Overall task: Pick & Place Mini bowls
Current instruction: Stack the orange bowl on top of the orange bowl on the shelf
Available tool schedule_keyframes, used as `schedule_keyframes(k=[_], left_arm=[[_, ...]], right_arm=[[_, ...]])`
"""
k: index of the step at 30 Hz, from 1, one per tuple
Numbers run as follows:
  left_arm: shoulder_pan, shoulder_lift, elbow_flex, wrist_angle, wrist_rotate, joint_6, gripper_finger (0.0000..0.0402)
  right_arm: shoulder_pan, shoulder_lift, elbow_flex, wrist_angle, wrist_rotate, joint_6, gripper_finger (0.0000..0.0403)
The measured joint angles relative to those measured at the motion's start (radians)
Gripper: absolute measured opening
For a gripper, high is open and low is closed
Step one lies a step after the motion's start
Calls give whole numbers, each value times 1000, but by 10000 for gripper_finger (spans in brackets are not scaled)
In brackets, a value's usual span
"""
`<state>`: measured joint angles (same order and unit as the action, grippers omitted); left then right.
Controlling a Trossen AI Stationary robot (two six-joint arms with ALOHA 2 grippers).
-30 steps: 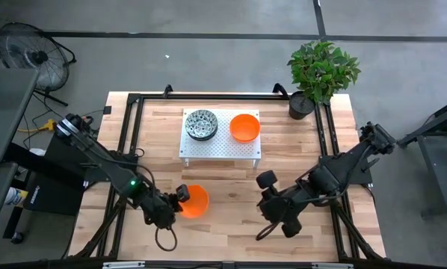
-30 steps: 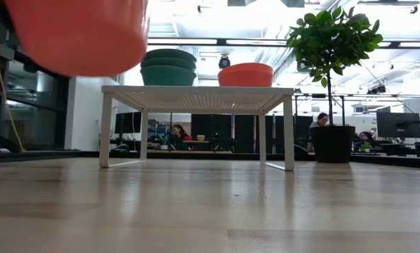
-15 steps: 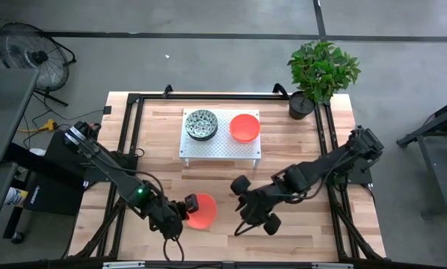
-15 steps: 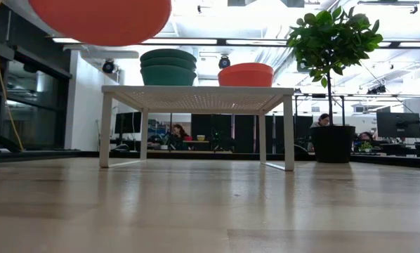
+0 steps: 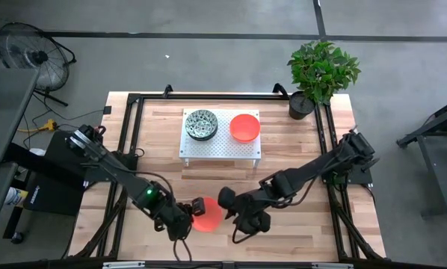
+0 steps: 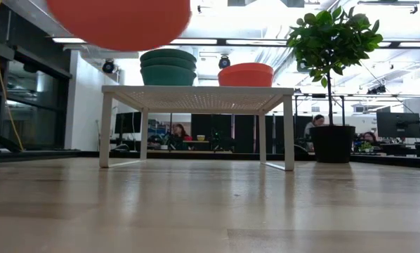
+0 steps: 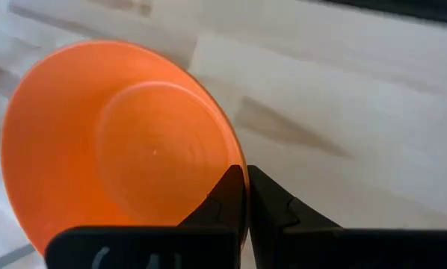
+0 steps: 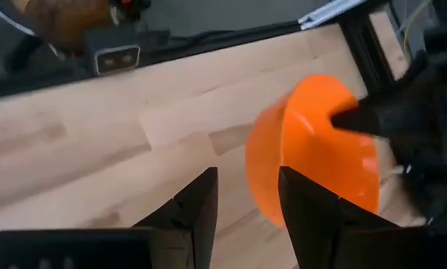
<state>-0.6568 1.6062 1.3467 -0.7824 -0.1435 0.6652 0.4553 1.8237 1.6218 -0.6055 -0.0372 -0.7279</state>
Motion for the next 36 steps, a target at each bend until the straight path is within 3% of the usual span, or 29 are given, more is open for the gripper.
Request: schedule_keyframes(k=[15, 29, 33, 36], left_arm=[[37, 0, 2, 14, 52, 56, 0], [62, 0, 1, 75, 59, 171, 0], [62, 0, 1, 66, 69, 171, 0], [62, 0, 1, 62, 68, 169, 0]], right_arm=[[-31, 38, 0, 27, 30, -235, 130], [-83, 72, 0, 10, -129, -242, 130], [-76, 77, 0, 14, -91, -242, 125], [-73, 76, 0, 9, -52, -242, 99]])
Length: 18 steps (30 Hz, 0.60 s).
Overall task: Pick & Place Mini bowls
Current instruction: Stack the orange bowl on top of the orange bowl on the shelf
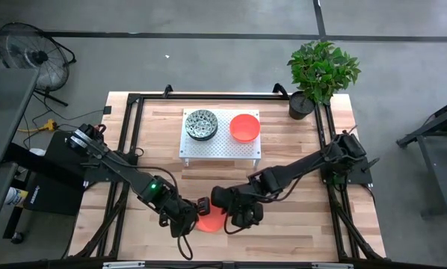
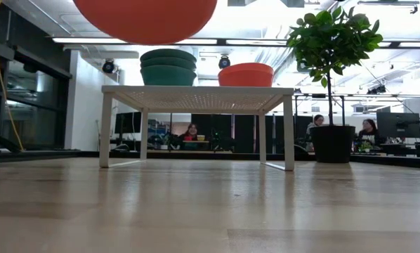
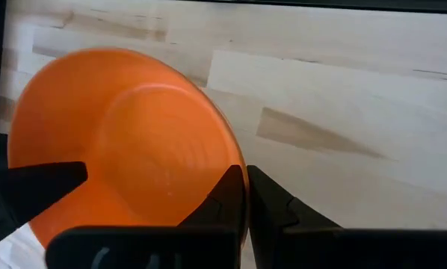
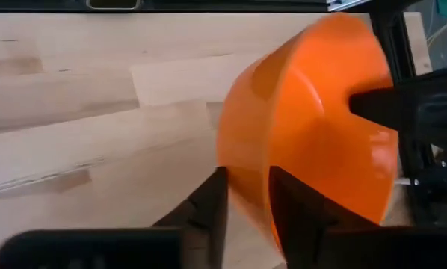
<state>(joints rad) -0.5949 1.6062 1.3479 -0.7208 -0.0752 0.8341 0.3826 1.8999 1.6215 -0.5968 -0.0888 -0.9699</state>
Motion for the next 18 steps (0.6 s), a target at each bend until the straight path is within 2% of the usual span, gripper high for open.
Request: schedule_keyframes(k=[7, 12, 18], left_arm=[[0, -1, 0, 0, -1, -6, 0], [1, -1, 1, 13, -2, -19, 6], [0, -1, 0, 43, -67, -18, 39]], right_arm=[[19, -2, -2, -39, 12, 13, 10], [31, -2, -2, -50, 29, 74, 5], [41, -2, -2, -64, 65, 104, 2]])
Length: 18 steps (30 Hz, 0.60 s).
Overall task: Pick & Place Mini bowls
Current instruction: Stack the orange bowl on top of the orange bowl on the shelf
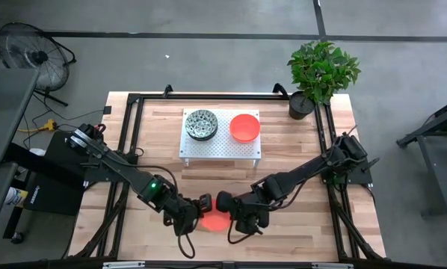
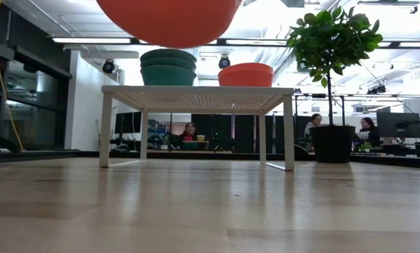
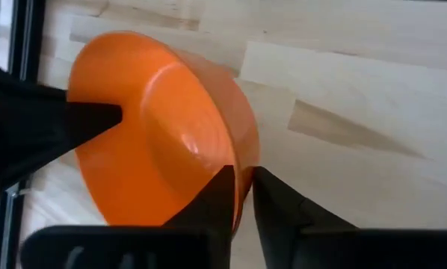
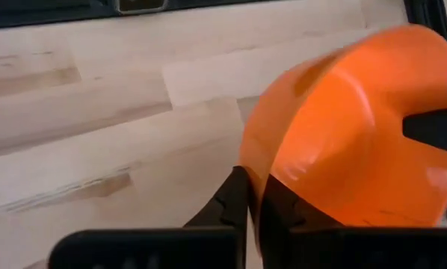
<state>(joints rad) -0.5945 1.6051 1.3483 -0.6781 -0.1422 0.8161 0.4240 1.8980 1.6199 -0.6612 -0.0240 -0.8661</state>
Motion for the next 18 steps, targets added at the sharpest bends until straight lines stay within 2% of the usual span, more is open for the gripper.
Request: schedule_keyframes(k=[10, 14, 18], left_arm=[[-1, 0, 0, 2, -16, -15, 143], [-1, 0, 0, -14, -21, -12, 160], [-1, 1, 1, -44, -97, -7, 163]], right_arm=[[-5, -2, 0, -4, 29, 18, 0], [-6, -2, 1, -13, 19, 31, 0], [-6, -4, 4, -50, 10, 65, 0]])
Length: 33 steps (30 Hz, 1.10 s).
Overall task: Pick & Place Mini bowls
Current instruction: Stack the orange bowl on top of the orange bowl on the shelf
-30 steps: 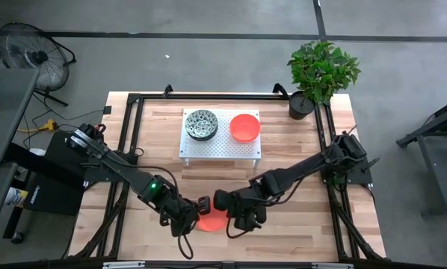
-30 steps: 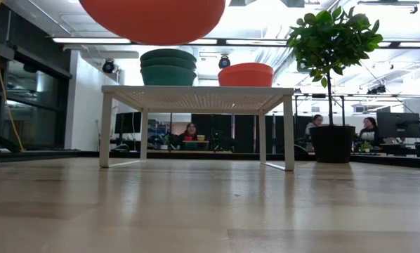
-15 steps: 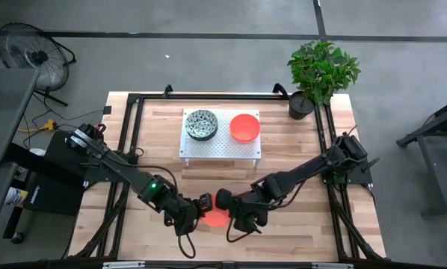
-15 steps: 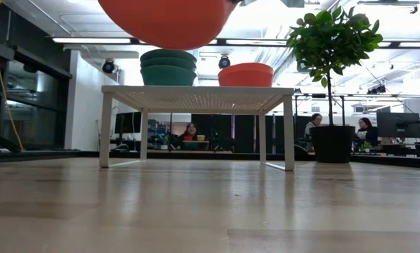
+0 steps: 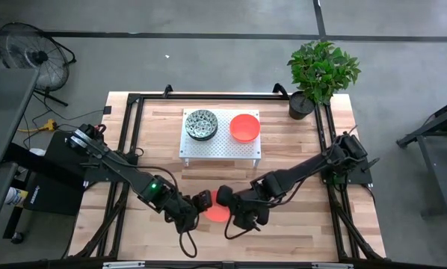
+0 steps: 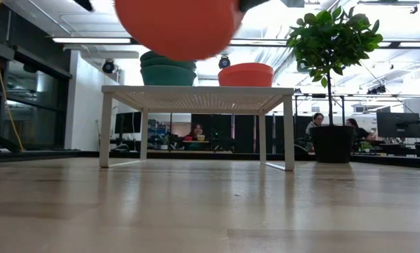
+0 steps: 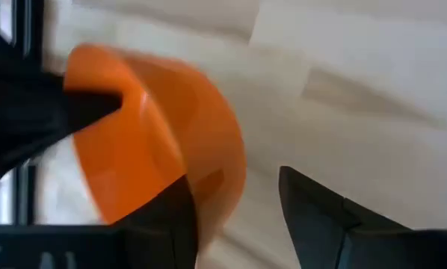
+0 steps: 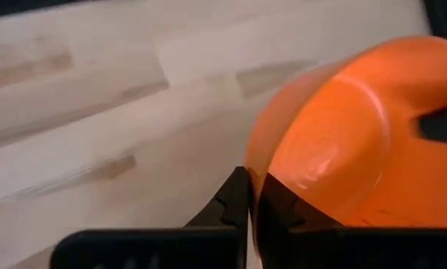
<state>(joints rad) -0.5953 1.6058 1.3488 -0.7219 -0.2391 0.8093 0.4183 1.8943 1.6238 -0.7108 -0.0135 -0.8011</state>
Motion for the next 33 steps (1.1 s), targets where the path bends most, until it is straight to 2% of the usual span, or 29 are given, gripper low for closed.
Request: schedule_keyframes(k=[4, 9, 13, 15, 19, 22, 25, 28, 33], left_arm=[[-1, 2, 70, -109, -100, 6, 163], [-2, 2, 202, -279, -120, -31, 163], [-2, 1, 267, -369, -177, -64, 163], [-2, 1, 299, -448, -207, -130, 163], [-2, -6, 341, -686, -238, -367, 163], [-1, -24, 341, -821, -242, -542, 163], [-15, -68, 299, -847, -259, -640, 163], [-53, -158, 227, -793, -324, -678, 163], [-102, -352, 29, -651, -449, -725, 163]], right_arm=[[0, 0, 0, -62, 27, 42, 0], [0, 0, 0, -121, 56, 93, 0], [0, 0, 0, -124, 85, 135, 0], [0, 0, -1, -153, 120, 175, 0], [0, 0, -2, -216, 186, 227, 0], [1, -4, -2, -249, 206, 261, 0], [1, -15, -2, -285, 206, 310, 0], [1, -27, -2, -321, 228, 353, 0], [5, -76, -2, -370, 249, 414, 0]])
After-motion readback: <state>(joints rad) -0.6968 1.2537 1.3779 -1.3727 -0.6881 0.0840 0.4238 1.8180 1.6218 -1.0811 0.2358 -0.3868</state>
